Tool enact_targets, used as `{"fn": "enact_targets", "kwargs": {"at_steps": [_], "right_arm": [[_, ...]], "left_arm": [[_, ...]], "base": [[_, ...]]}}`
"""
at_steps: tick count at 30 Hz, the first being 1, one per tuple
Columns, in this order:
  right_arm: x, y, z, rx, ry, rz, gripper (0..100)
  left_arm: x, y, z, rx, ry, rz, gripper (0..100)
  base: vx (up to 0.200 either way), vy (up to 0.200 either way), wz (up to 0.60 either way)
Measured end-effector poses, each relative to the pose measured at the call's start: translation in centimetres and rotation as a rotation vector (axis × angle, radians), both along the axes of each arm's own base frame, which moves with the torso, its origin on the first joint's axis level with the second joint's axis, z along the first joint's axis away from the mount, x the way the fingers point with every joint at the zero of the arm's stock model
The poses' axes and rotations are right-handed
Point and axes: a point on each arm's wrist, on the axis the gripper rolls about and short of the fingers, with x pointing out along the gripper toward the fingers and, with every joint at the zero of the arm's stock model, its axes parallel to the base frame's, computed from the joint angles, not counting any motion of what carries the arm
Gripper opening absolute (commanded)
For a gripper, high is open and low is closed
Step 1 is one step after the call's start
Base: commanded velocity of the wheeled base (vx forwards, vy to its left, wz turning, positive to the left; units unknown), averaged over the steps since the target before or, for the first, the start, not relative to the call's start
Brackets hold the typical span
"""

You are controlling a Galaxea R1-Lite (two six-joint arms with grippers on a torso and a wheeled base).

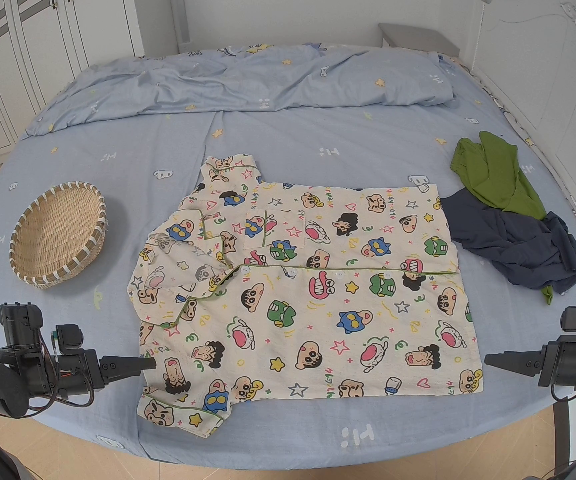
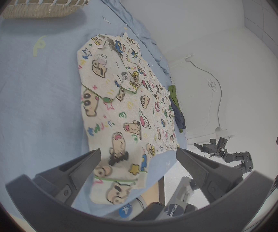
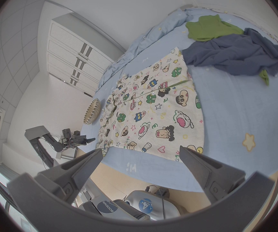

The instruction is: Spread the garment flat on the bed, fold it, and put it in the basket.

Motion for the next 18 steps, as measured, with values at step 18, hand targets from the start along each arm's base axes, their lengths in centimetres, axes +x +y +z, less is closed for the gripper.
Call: {"fn": "enact_targets", "kwargs": {"at_steps": [18], "right_arm": [[1.1,0.8,-0.1,-0.013,-0.02,0.064,100]], "left_arm": [[2.2,0.8,-3.5,0.009,-0.007,-0.005,100]], "base": [[0.0,0.0,0.0]]}}
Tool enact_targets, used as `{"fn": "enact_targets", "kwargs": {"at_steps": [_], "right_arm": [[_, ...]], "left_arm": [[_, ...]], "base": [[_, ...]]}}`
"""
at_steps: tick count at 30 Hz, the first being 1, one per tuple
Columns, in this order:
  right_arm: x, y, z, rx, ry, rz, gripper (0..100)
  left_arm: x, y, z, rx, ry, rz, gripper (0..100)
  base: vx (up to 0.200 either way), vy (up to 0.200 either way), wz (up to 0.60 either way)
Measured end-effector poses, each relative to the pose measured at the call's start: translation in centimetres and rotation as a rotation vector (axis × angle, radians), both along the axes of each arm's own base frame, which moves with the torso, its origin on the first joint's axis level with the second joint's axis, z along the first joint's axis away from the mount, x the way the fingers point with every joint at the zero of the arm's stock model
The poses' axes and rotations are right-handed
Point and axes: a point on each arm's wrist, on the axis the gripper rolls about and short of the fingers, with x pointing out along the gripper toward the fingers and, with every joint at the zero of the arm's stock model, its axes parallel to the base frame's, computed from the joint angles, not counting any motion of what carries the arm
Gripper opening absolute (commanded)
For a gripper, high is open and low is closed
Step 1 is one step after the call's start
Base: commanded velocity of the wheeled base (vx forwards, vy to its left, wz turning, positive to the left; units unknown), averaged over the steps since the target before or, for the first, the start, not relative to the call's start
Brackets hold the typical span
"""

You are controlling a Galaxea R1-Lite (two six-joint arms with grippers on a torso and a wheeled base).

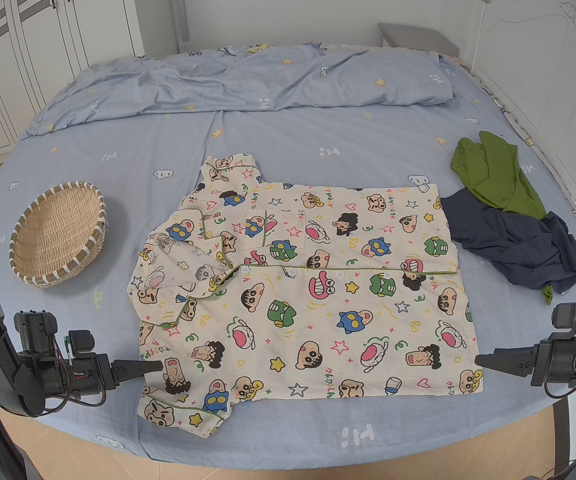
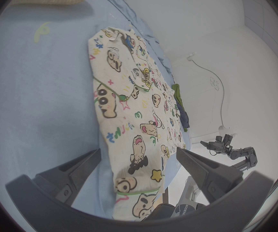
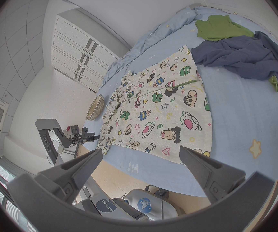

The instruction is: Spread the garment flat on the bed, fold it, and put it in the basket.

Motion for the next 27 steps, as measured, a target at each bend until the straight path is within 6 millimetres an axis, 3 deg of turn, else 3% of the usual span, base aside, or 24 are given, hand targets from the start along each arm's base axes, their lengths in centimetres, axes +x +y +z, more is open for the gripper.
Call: {"fn": "enact_targets", "kwargs": {"at_steps": [9,20,21,27], "right_arm": [[-0.1,0.0,0.0,-0.001,0.001,0.0,100],[-0.1,0.0,-0.2,-0.003,0.006,0.002,100],[-0.1,0.0,-0.2,-0.003,0.008,0.002,100],[-0.1,0.0,-0.2,-0.004,0.009,0.004,100]], "left_arm": [[0.2,-1.4,-0.5,-0.004,-0.008,-0.057,100],[-0.4,-1.7,-0.9,0.0,0.009,-0.071,100],[-0.5,-1.7,-0.9,0.002,0.005,-0.071,0],[-0.6,-1.5,-1.3,0.005,0.002,-0.057,0]], "base": [[0.0,0.0,0.0],[0.0,0.0,0.0],[0.0,0.0,0.0],[0.0,0.0,0.0]]}}
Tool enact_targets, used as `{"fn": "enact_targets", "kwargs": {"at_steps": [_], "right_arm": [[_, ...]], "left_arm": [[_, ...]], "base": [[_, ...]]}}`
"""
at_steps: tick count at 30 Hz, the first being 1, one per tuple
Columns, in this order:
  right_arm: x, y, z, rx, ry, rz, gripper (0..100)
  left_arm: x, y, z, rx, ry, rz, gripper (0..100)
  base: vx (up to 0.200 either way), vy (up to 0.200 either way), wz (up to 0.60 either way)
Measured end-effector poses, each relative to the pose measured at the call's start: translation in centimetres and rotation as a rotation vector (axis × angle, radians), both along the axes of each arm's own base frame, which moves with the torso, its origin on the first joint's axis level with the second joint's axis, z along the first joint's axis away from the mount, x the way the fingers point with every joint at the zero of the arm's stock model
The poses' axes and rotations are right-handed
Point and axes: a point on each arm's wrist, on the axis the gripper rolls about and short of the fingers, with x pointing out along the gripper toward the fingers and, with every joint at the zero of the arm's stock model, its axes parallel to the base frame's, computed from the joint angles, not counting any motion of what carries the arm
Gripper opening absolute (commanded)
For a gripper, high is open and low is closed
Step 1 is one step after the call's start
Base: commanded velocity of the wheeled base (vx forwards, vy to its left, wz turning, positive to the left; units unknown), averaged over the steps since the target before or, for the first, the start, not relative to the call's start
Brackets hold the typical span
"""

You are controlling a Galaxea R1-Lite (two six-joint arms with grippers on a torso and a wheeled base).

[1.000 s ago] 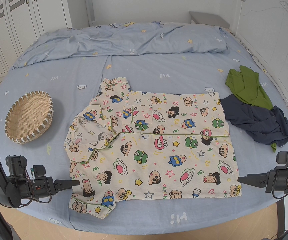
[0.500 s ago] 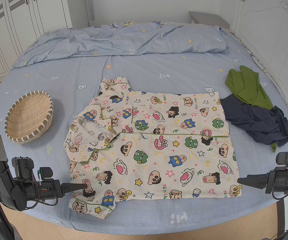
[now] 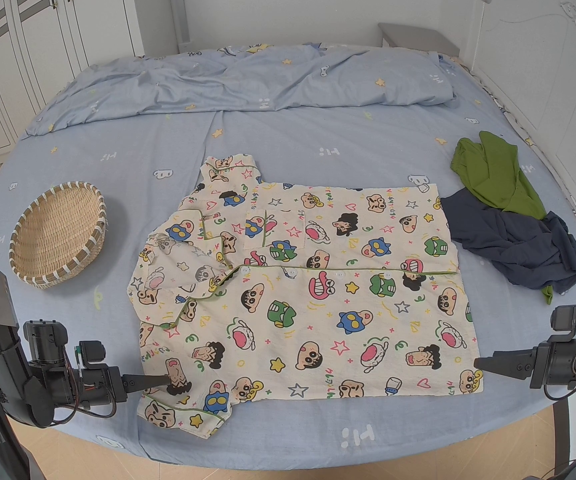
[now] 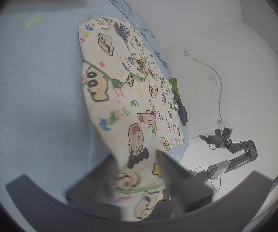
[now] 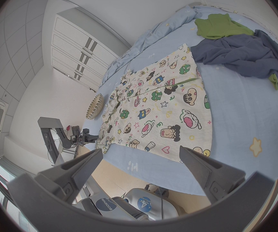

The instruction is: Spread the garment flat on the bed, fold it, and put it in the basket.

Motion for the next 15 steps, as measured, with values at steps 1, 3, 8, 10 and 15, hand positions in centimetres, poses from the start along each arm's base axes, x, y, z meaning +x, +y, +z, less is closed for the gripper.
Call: {"fn": "enact_targets", "kwargs": {"at_steps": [1,3,8,10,15], "right_arm": [[0.0,0.0,0.0,0.0,0.0,0.0,100],[-0.1,0.1,-0.1,-0.001,0.003,0.005,100],[-0.1,0.2,-0.1,0.0,0.008,0.005,100],[-0.1,0.1,-0.1,0.002,0.011,0.0,100],[-0.1,-0.6,-0.7,-0.001,0.041,-0.036,100]], "left_arm": [[0.0,0.0,-0.1,0.0,0.003,0.001,0],[-0.1,0.0,-0.1,0.001,0.0,0.004,0],[-0.3,0.3,-0.2,0.0,0.003,0.021,0],[-0.3,0.6,-0.2,-0.002,0.006,0.033,0],[-0.4,1.3,-0.2,-0.005,0.009,0.066,0]], "base": [[0.0,0.0,0.0],[0.0,0.0,0.0],[0.0,0.0,0.0],[0.0,0.0,0.0],[0.0,0.0,0.0]]}}
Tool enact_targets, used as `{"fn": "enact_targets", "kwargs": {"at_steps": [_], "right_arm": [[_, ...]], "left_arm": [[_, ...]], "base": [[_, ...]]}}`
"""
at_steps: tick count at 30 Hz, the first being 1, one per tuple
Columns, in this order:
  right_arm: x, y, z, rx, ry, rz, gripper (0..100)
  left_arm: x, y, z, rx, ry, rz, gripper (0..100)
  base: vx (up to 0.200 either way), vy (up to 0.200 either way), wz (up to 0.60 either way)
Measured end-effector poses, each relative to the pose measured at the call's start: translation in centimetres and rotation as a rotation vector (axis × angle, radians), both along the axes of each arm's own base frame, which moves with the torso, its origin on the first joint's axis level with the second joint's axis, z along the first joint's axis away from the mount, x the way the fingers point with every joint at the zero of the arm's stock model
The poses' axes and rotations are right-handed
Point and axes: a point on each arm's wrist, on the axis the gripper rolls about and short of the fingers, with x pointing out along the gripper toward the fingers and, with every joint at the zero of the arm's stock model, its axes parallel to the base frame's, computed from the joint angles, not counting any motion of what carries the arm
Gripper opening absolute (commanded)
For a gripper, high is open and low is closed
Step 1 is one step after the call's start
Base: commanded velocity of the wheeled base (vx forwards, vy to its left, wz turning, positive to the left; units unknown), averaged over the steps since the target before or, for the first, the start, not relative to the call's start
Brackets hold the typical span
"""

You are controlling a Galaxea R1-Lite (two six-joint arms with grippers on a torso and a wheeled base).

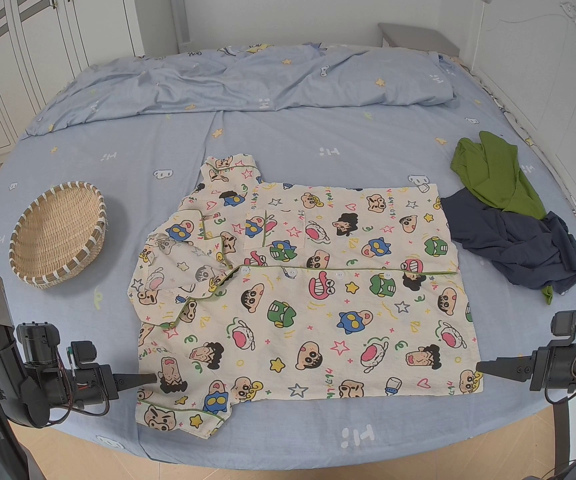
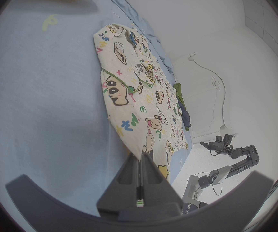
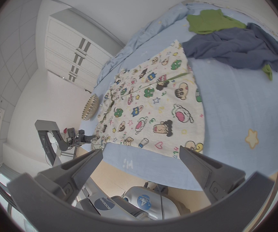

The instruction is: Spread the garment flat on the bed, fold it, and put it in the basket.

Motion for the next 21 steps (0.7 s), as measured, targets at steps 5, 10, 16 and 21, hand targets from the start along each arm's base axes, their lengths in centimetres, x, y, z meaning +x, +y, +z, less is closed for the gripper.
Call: {"fn": "enact_targets", "kwargs": {"at_steps": [5,10,16,21], "right_arm": [[-0.1,-0.9,-1.3,-0.022,0.044,-0.035,100],[0.5,-2.2,-3.3,-0.048,0.093,-0.046,100],[1.6,-3.7,-6.1,-0.045,0.159,-0.071,100],[2.1,-4.3,-7.8,-0.018,0.188,-0.07,100]], "left_arm": [[0.2,0.2,0.0,0.001,-0.005,0.008,0],[0.3,0.2,0.0,0.001,-0.01,0.007,0],[0.5,0.3,-0.1,0.004,-0.025,0.006,0],[0.6,0.2,-0.3,0.007,-0.038,0.001,0]], "base": [[0.0,0.0,0.0],[0.0,0.0,0.0],[0.0,0.0,0.0],[0.0,0.0,0.0]]}}
